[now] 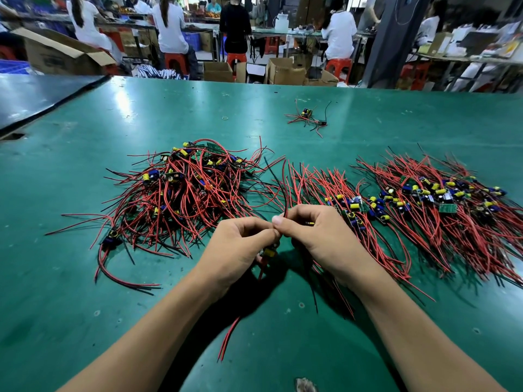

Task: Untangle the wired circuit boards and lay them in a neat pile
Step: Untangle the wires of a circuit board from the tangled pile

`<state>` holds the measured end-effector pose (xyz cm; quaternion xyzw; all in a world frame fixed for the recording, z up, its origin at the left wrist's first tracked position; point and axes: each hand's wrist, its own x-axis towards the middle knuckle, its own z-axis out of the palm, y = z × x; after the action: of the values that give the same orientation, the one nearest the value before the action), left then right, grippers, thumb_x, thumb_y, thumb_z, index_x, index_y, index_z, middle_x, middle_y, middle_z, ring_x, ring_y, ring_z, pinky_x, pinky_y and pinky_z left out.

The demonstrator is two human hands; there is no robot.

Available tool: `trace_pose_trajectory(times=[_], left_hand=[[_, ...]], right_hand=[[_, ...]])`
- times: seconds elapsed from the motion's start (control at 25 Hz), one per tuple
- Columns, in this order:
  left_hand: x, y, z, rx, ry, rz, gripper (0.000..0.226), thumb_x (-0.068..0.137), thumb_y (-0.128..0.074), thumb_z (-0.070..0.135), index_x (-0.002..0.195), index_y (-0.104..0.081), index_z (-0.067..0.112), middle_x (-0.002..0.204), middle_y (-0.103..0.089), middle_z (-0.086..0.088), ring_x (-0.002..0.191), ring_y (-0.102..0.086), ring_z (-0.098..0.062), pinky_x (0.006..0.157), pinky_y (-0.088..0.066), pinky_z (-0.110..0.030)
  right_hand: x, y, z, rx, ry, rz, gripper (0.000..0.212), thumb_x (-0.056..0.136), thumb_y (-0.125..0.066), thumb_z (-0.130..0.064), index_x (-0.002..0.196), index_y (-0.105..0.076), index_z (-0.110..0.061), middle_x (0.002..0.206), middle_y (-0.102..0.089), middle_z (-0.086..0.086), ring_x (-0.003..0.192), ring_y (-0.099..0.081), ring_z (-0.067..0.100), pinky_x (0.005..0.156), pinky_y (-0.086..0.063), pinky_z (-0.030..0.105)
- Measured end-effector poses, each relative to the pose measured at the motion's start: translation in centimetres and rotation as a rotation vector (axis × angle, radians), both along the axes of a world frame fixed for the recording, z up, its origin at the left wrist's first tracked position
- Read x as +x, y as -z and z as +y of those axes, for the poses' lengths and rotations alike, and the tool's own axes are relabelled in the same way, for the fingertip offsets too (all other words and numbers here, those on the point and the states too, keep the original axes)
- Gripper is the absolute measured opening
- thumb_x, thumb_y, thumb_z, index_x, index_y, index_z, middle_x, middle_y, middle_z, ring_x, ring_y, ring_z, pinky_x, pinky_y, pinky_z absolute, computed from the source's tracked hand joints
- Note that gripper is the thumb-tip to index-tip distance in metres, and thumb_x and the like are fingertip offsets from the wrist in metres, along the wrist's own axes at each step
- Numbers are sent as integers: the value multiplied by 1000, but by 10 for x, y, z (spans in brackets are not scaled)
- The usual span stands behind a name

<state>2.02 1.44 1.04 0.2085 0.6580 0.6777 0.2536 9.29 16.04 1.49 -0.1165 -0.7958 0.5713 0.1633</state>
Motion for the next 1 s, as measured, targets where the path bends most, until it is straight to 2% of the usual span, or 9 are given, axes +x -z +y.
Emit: trace_pose_trajectory(times=[0.08, 0.2, 0.32, 0.4, 0.48, 0.6, 0.8, 0.88, 1.0], left_hand=[[-2, -1, 1, 31, 8, -46, 10, 86, -67, 3, 78, -72, 5, 69, -67, -8, 58, -60, -15, 59, -45, -29], [-4, -3, -1, 66, 104, -111, 8, 85, -68, 2, 79, -72, 5, 69, -65, -7, 59, -58, -15, 56, -49, -24], [-4, -2, -5, 47, 202, -146, 8, 79, -71, 9, 84, -75, 3, 75, -66, -12, 64, -58, -17, 60, -49, -23], [-3, 1, -6, 65, 290, -206, 23, 76, -71, 16, 90, -74, -2, 84, -71, -20, 71, -64, -23, 67, -52, -26], [-2, 3, -8, 89, 349, -241, 31, 78, -70, 17, 98, -71, -6, 100, -70, -29, 85, -66, -32, 78, -54, -33], [-1, 2, -9, 141, 378, -292, 27, 78, -72, 17, 96, -73, -4, 97, -71, -25, 83, -67, -28, 78, -54, -33], [-3, -5, -5, 167, 300, -310, 12, 78, -66, 18, 74, -74, 10, 70, -64, -1, 62, -57, -10, 61, -45, -22], [-2, -7, -3, 170, 298, -320, 12, 79, -66, 18, 72, -74, 11, 67, -63, 1, 59, -57, -8, 58, -45, -19], [0, -7, -3, 108, 309, -262, 12, 76, -68, 22, 72, -74, 12, 65, -62, 1, 58, -55, -7, 58, -41, -20]], right_hand=[[-1, 0, 1, -147, -14, 19, 21, 88, -76, -30, 79, -74, -12, 71, -60, 5, 65, -47, 15, 63, -37, 28], [0, -2, -2, -390, -43, 13, 22, 79, -76, -35, 87, -79, -14, 70, -62, 3, 57, -48, 11, 53, -40, 20], [0, -2, -4, -492, -119, -31, 23, 74, -79, -30, 92, -79, -16, 86, -67, 13, 74, -58, 22, 71, -49, 32], [2, -5, -3, -574, -223, -130, 28, 75, -79, -24, 102, -78, -15, 90, -68, 13, 68, -64, 17, 62, -54, 24], [4, -8, -1, -595, -313, -207, 30, 81, -77, -26, 109, -76, -15, 94, -67, 13, 64, -60, 13, 53, -47, 19], [5, -6, -1, -605, -339, -123, 22, 85, -73, -26, 102, -78, -13, 87, -73, 4, 62, -64, 6, 53, -48, 15], [-4, -1, -2, -310, -83, 151, 25, 79, -74, -37, 86, -80, -13, 72, -71, -8, 66, -62, -2, 65, -46, 11], [-7, 0, -2, -190, 28, 220, 25, 80, -74, -37, 84, -80, -14, 78, -73, -8, 73, -64, -2, 72, -44, 9], [-9, -1, 4, -57, 176, 262, 18, 89, -72, -30, 85, -80, -15, 71, -68, -17, 67, -62, -4, 67, -42, 6]])
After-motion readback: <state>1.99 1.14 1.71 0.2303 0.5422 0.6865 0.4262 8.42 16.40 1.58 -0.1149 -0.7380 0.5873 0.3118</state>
